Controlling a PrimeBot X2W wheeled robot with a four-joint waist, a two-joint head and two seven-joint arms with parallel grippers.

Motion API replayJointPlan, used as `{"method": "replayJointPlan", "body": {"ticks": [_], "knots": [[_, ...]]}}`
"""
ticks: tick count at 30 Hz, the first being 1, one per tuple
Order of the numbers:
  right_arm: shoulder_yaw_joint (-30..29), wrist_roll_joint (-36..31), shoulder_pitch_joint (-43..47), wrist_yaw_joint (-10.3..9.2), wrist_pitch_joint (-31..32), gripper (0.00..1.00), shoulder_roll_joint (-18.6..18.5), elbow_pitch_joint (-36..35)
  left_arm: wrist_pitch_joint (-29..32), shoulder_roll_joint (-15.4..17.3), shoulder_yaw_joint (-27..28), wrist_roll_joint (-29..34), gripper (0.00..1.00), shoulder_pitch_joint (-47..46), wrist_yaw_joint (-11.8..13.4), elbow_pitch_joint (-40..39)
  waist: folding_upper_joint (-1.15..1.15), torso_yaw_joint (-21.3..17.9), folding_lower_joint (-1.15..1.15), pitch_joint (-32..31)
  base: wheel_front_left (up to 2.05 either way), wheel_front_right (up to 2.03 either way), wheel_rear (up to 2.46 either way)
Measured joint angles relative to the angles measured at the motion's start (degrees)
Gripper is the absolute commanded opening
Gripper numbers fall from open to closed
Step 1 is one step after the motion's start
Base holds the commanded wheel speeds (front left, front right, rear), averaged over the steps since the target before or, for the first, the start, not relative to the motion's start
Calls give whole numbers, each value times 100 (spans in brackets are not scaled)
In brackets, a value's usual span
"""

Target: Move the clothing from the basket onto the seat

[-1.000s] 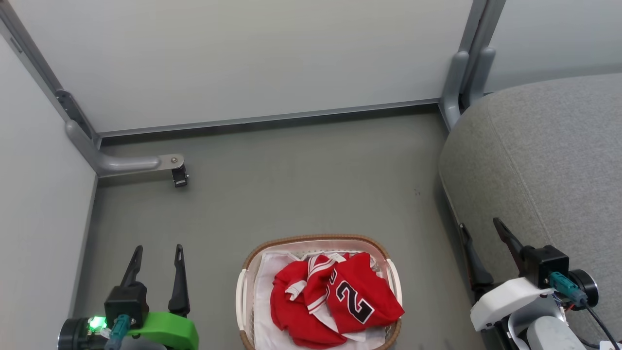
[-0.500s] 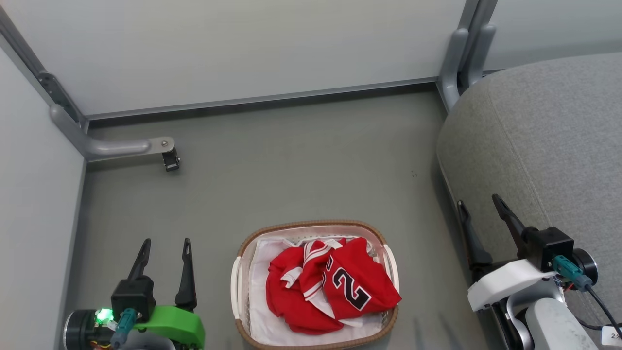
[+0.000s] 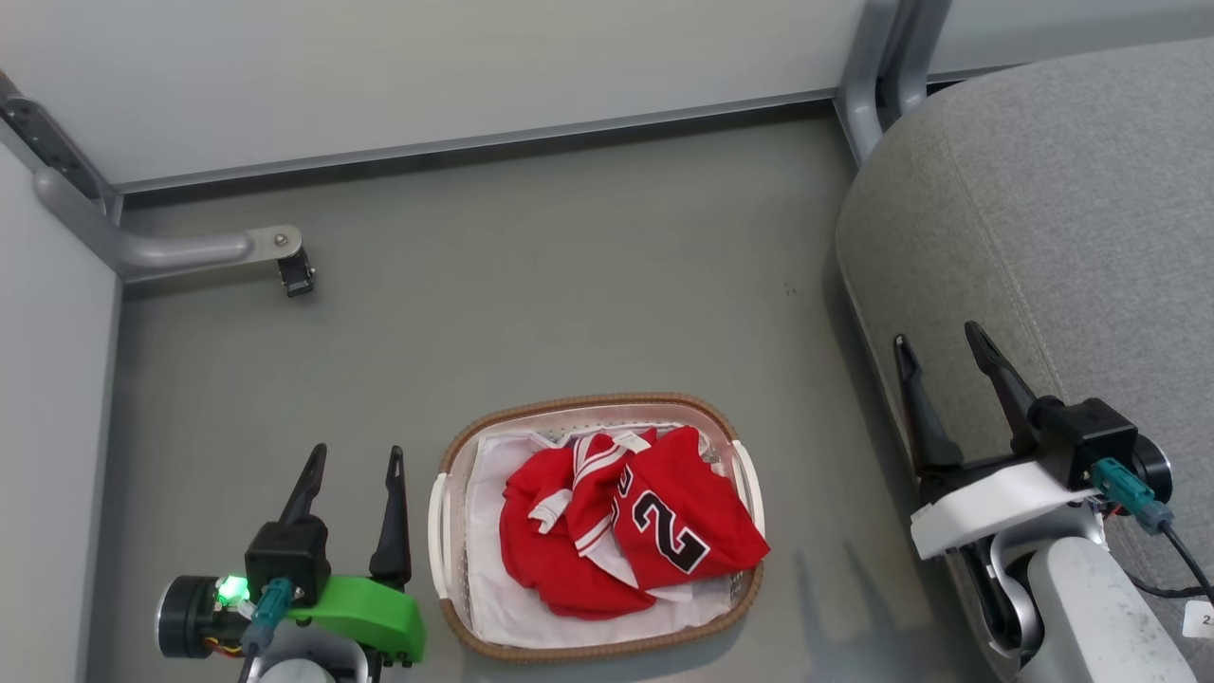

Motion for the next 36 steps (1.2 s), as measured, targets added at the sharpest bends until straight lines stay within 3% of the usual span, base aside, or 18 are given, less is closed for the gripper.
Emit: {"method": "replayJointPlan", "body": {"ticks": [19, 36], "knots": [[142, 87, -661, 0, 0, 100, 52, -535, 0, -7, -448, -69, 100, -646, -23, 357, 0, -281, 0, 931, 0, 0, 0], [234, 154, -1155, 0, 0, 100, 107, -1007, 0, -11, -836, -197, 100, -1360, -136, 1189, 0, -561, 0, 1876, 0, 0, 0]]}}
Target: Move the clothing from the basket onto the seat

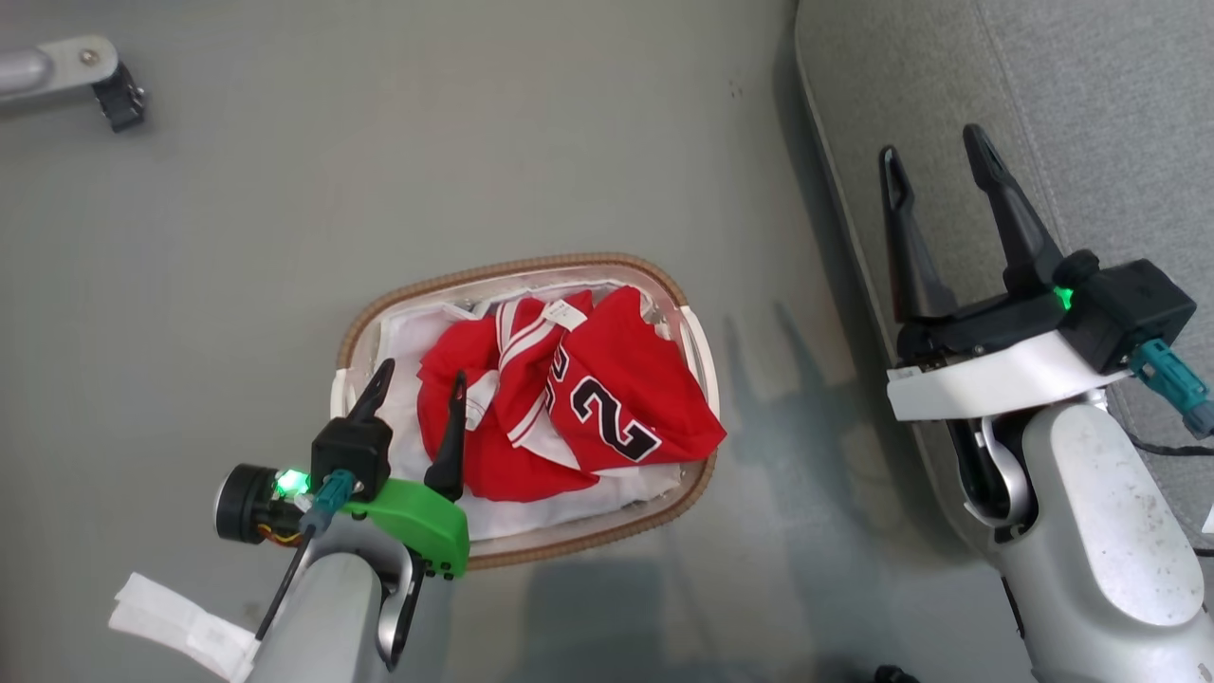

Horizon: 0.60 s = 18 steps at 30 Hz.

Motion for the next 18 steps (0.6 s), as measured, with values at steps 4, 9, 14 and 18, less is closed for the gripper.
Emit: {"method": "replayJointPlan", "body": {"ticks": [4, 9, 14, 18], "knots": [[31, 36, -137, 0, 0, 100, 21, -125, -1, -1, -103, 1, 100, -237, -42, 233, 0, -66, 0, 247, 0, 0, 0], [84, 44, -260, 0, 0, 100, 59, -240, 0, 0, -165, 97, 100, -481, -74, 543, 0, -163, 0, 555, 0, 0, 0], [116, 45, -341, 0, 0, 100, 102, -296, 0, -2, -233, 142, 100, -726, -97, 708, 0, -265, 0, 827, 0, 0, 0], [114, 64, -438, 0, 0, 100, 132, -359, 0, -3, -368, 156, 100, -964, -133, 828, 0, -344, 0, 1060, 0, 0, 0]]}}
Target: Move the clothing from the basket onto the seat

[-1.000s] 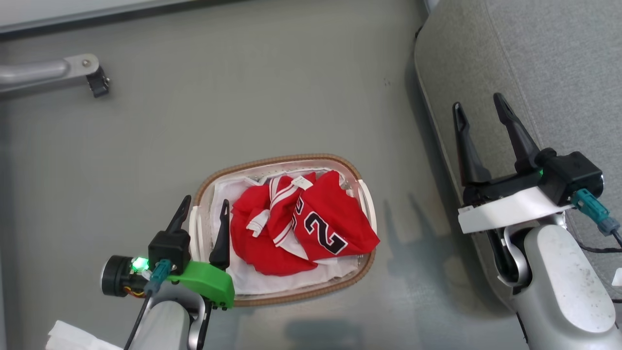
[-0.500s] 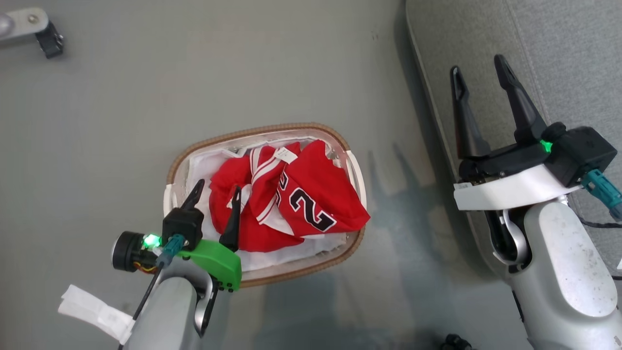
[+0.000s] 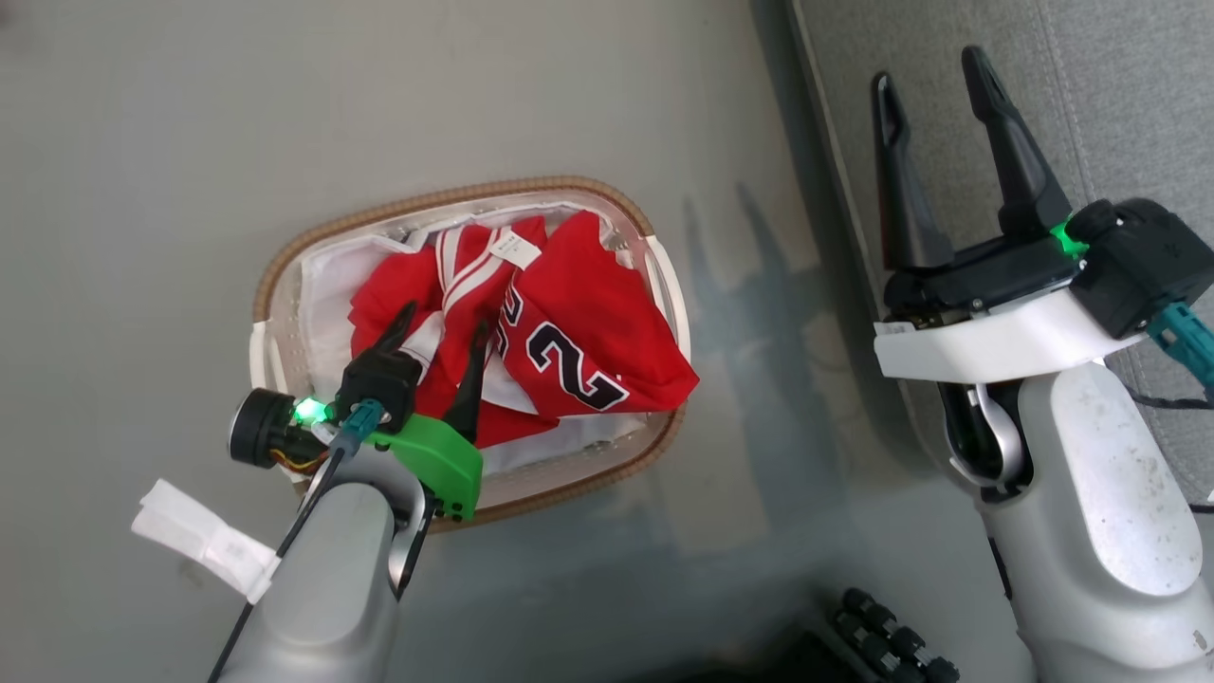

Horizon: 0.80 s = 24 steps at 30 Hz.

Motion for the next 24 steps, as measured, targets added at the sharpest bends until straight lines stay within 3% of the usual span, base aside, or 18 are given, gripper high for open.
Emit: {"method": "replayJointPlan", "body": {"ticks": [9, 17, 24], "knots": [[80, 21, -232, 0, 0, 100, 54, -76, -1, -1, -402, -120, 100, -484, -32, 352, 0, -198, 0, 462, 0, 0, 0], [104, 20, -287, 0, 0, 100, 102, -76, 0, -2, -962, -626, 100, -879, -36, 772, 0, -365, 0, 754, 0, 0, 0], [112, 18, -370, 0, 0, 100, 130, -102, -2, -1, -1058, -923, 100, -1209, -37, 1259, 0, -479, 0, 946, 0, 0, 0]]}}
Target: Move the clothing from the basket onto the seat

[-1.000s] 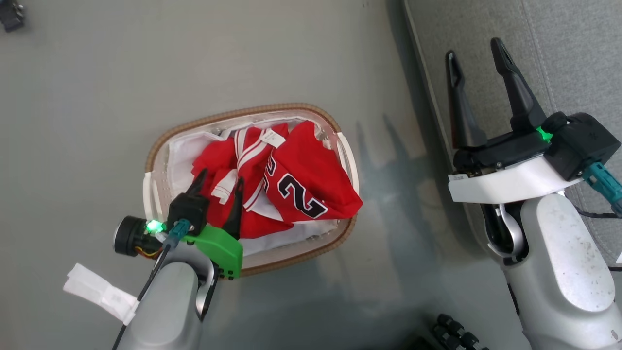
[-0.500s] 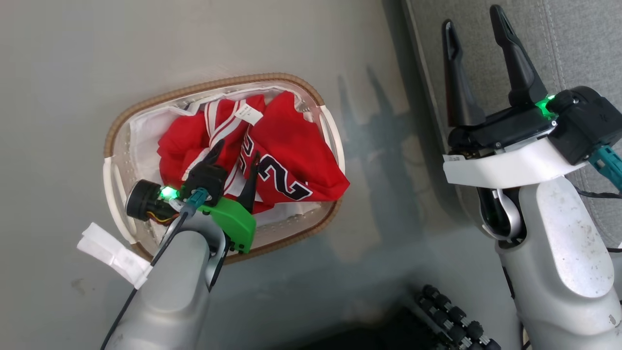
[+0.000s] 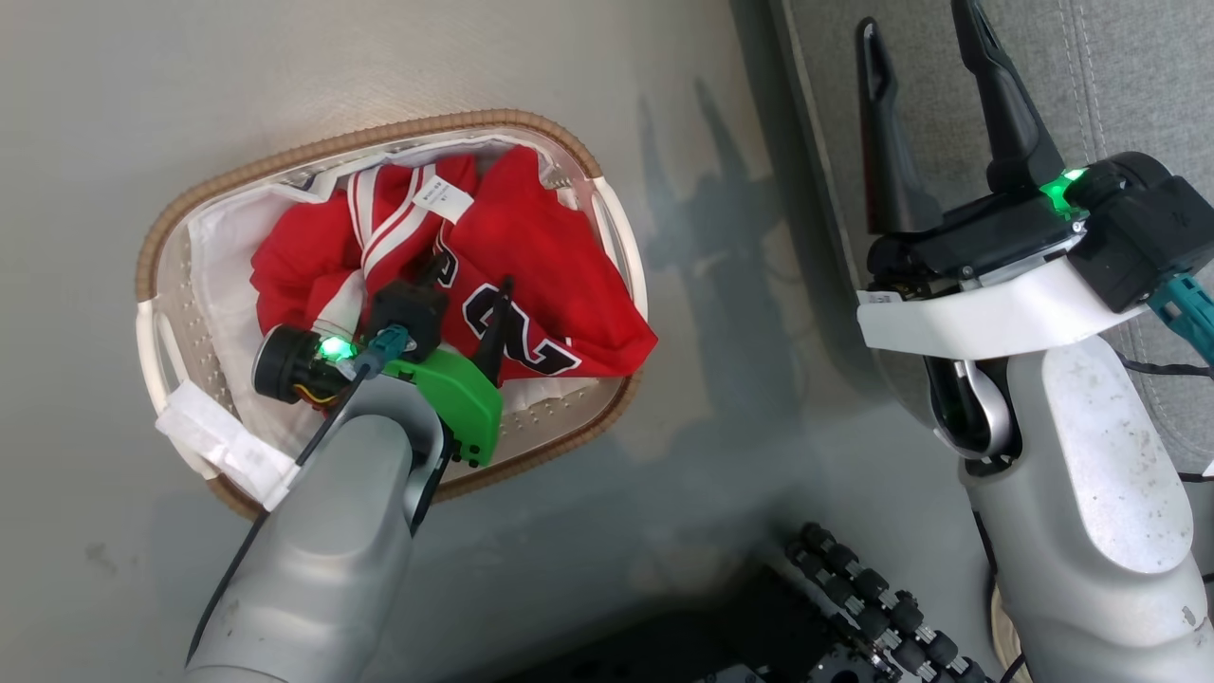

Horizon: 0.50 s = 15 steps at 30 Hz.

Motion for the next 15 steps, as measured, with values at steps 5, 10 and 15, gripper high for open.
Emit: {"method": "replayJointPlan", "body": {"ticks": [5, 10, 15], "knots": [[5, -5, -6, 0, 0, 100, 13, -18, 0, 1, 9, -200, 100, -116, 0, 303, 0, -53, 0, 114, 0, 0, 0], [20, -4, -27, 0, 0, 100, 23, -51, -1, 1, -4, -350, 100, -268, 59, 554, 0, -85, 0, 232, 0, 0, 0], [60, 23, -66, 0, 0, 100, 30, -102, 0, 0, -86, -452, 100, -405, 53, 701, 0, -127, 0, 349, 0, 0, 0]]}}
